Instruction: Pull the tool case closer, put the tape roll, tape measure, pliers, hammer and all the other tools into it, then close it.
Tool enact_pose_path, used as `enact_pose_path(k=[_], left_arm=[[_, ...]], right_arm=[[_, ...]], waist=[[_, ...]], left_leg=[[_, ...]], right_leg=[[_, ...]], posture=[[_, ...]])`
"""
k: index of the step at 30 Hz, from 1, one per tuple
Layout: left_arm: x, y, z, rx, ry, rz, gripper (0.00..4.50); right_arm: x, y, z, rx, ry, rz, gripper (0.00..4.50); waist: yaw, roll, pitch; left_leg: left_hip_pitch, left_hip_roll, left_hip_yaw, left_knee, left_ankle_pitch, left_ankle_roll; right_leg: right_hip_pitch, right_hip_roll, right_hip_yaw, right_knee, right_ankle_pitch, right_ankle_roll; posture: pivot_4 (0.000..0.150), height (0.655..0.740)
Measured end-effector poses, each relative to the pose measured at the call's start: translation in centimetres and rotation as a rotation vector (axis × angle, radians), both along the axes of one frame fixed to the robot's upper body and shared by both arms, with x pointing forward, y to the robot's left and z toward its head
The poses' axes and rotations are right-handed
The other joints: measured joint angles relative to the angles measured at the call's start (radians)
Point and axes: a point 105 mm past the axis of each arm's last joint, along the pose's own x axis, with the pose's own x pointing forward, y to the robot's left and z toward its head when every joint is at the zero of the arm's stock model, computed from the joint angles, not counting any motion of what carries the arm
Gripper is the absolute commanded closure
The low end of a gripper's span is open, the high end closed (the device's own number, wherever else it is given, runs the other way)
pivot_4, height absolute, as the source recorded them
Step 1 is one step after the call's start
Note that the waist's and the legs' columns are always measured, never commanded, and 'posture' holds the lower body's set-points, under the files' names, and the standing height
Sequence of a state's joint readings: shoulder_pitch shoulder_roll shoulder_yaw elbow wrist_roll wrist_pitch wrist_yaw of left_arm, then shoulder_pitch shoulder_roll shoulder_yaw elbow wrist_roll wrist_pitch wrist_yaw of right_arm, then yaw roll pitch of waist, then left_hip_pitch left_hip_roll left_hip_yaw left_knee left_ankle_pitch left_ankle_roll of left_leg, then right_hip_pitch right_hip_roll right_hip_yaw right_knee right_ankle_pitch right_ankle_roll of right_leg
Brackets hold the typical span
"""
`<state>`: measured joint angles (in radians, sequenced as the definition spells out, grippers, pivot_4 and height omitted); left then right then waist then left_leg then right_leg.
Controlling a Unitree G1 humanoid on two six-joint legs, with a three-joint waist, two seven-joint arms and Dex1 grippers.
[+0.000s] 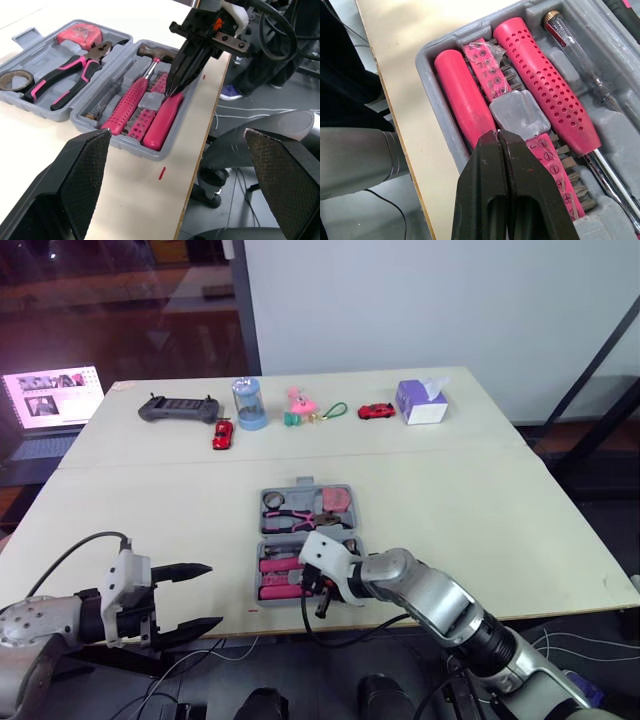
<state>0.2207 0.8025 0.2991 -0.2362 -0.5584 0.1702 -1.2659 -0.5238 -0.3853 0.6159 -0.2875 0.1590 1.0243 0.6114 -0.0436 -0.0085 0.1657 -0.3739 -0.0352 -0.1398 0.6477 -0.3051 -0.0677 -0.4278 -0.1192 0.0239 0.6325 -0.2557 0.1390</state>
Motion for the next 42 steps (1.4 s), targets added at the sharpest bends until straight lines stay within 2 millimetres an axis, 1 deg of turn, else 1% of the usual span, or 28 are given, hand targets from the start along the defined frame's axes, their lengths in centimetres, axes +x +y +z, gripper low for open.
enact_pose_path(k=[4,11,16,18,20,22,23,25,27,28,29,31,32,34,35,37,39,40,42], left_arm=[[0.0,0.0,0.0,0.000,0.000,0.000,0.00],[0.0,0.0,0.0,0.000,0.001,0.001,0.00],[0.0,0.0,0.0,0.000,0.001,0.001,0.00],[0.2,0.1,0.0,-0.001,-0.003,0.007,0.00],[0.8,0.3,0.3,-0.007,-0.012,0.026,0.00],[1.8,0.5,0.6,-0.018,-0.025,0.055,0.00],[2.4,0.7,0.7,-0.024,-0.032,0.075,0.00],[3.8,1.1,0.6,-0.050,-0.036,0.134,0.00],[5.4,1.5,0.3,-0.079,-0.021,0.201,0.52],[6.4,1.5,0.1,-0.091,-0.017,0.229,0.84],[6.9,1.5,-0.1,-0.099,-0.011,0.245,1.23],[8.0,1.5,-0.8,-0.101,0.010,0.271,2.38],[8.6,1.4,-1.2,-0.101,0.017,0.282,2.85],[9.8,1.0,-1.8,-0.096,0.031,0.301,3.95],[10.4,0.6,-2.3,-0.080,0.043,0.304,4.41],[11.3,-0.2,-3.4,-0.047,0.060,0.300,4.47],[11.7,-0.8,-4.5,-0.019,0.077,0.293,4.47],[12.0,-1.0,-4.9,-0.005,0.082,0.297,4.47],[12.8,-1.6,-5.7,0.034,0.088,0.303,4.47]], right_arm=[[0.1,-0.3,-0.5,-0.044,-0.014,-0.004,4.48],[0.2,-0.6,-0.9,-0.093,-0.038,-0.004,4.48],[0.2,-0.3,-0.7,-0.069,-0.039,-0.007,4.48],[0.2,0.0,-0.2,-0.017,-0.045,-0.005,4.48],[0.6,0.4,1.0,0.057,-0.060,-0.011,4.48],[1.2,0.4,3.4,0.138,-0.115,-0.013,4.48],[1.5,0.2,4.7,0.175,-0.139,-0.018,4.48],[1.9,-0.7,6.2,0.230,-0.144,-0.041,4.48],[2.6,-2.1,6.8,0.245,-0.139,-0.077,4.50],[3.4,-3.2,6.8,0.236,-0.137,-0.114,4.50],[3.9,-4.0,6.6,0.221,-0.133,-0.145,4.50],[5.3,-6.4,5.4,0.150,-0.124,-0.228,4.50],[5.7,-7.4,4.7,0.114,-0.111,-0.261,4.50],[6.5,-9.1,3.3,0.038,-0.099,-0.312,4.50],[6.8,-9.8,2.6,0.000,-0.093,-0.336,4.50],[7.4,-10.6,1.2,-0.065,-0.083,-0.369,4.50],[7.7,-11.2,0.3,-0.116,-0.068,-0.387,4.50],[7.9,-11.4,-0.1,-0.143,-0.069,-0.388,4.50],[8.5,-11.3,-0.1,-0.176,-0.086,-0.370,4.50]], waist=[[0.000,0.000,0.000],[0.001,-0.001,-0.004],[0.001,-0.001,-0.005],[0.002,-0.001,-0.005],[0.001,-0.001,-0.004],[0.002,0.000,-0.004],[0.002,-0.001,-0.004],[0.005,-0.001,-0.004],[0.005,-0.001,-0.005],[0.006,-0.001,-0.005],[0.003,-0.001,-0.005],[0.000,-0.001,-0.005],[-0.001,-0.001,-0.005],[-0.001,-0.001,-0.005],[-0.001,-0.001,-0.005],[-0.004,-0.001,-0.005],[-0.007,-0.001,-0.005],[-0.007,-0.001,-0.005],[-0.006,-0.001,-0.005]], left_leg=[[0.001,0.000,0.000,0.000,0.000,0.000],[0.001,0.000,0.000,0.000,0.000,0.000],[0.001,0.000,0.000,0.000,0.000,0.000],[0.001,0.000,0.000,0.000,0.000,0.000],[0.001,0.000,0.000,0.000,0.000,0.000],[0.001,0.000,0.000,0.000,0.000,0.000],[0.001,0.000,0.000,0.000,0.000,0.000],[0.001,0.000,-0.001,0.000,0.000,0.000],[0.001,0.000,-0.001,0.001,0.000,0.000],[0.001,-0.001,-0.001,0.001,0.000,0.000],[0.001,0.000,-0.001,0.001,0.000,0.000],[0.001,-0.001,0.000,0.001,0.001,-0.002],[0.001,-0.001,0.000,0.001,0.002,-0.003],[0.001,-0.001,0.000,0.001,0.002,-0.004],[0.001,-0.001,0.000,0.001,0.002,-0.004],[0.001,-0.001,0.001,0.001,0.003,-0.004],[0.001,-0.001,0.001,0.001,0.003,-0.005],[0.000,-0.001,0.001,0.001,0.003,-0.005],[0.000,-0.001,0.001,0.002,0.003,-0.005]], right_leg=[[0.001,0.000,0.000,0.000,0.000,0.000],[0.002,0.000,0.000,0.000,0.000,0.000],[0.002,0.000,0.000,0.000,0.000,0.000],[0.002,0.000,0.000,-0.001,0.000,0.000],[0.001,0.000,0.000,0.000,0.000,0.000],[0.001,0.000,0.000,0.000,0.000,0.000],[0.001,0.000,0.000,0.000,0.000,0.000],[0.002,0.000,0.000,0.000,0.000,0.000],[0.002,0.000,-0.001,0.000,0.000,0.000],[0.002,0.000,-0.001,0.000,0.000,0.000],[0.002,0.000,-0.001,0.000,0.000,0.000],[0.001,0.000,-0.001,0.000,0.000,0.000],[0.001,0.000,-0.001,0.000,0.000,0.000],[0.001,0.000,-0.001,0.000,0.000,0.000],[0.001,0.000,-0.001,0.000,0.000,0.000],[0.001,0.000,0.000,0.000,0.000,0.000],[0.000,0.000,0.000,0.000,0.000,0.000],[0.000,0.000,0.000,0.000,0.000,0.000],[0.001,0.000,0.000,0.000,0.000,0.000]], posture=[[0.150,0.7400],[0.150,0.7400],[0.150,0.7400],[0.150,0.7400],[0.150,0.7400],[0.150,0.7400],[0.150,0.7400],[0.150,0.7400],[0.150,0.7400],[0.150,0.7400],[0.150,0.7400],[0.150,0.7400],[0.150,0.7400],[0.150,0.7400],[0.150,0.7400],[0.150,0.7400],[0.150,0.7400],[0.150,0.7400],[0.150,0.7400]])
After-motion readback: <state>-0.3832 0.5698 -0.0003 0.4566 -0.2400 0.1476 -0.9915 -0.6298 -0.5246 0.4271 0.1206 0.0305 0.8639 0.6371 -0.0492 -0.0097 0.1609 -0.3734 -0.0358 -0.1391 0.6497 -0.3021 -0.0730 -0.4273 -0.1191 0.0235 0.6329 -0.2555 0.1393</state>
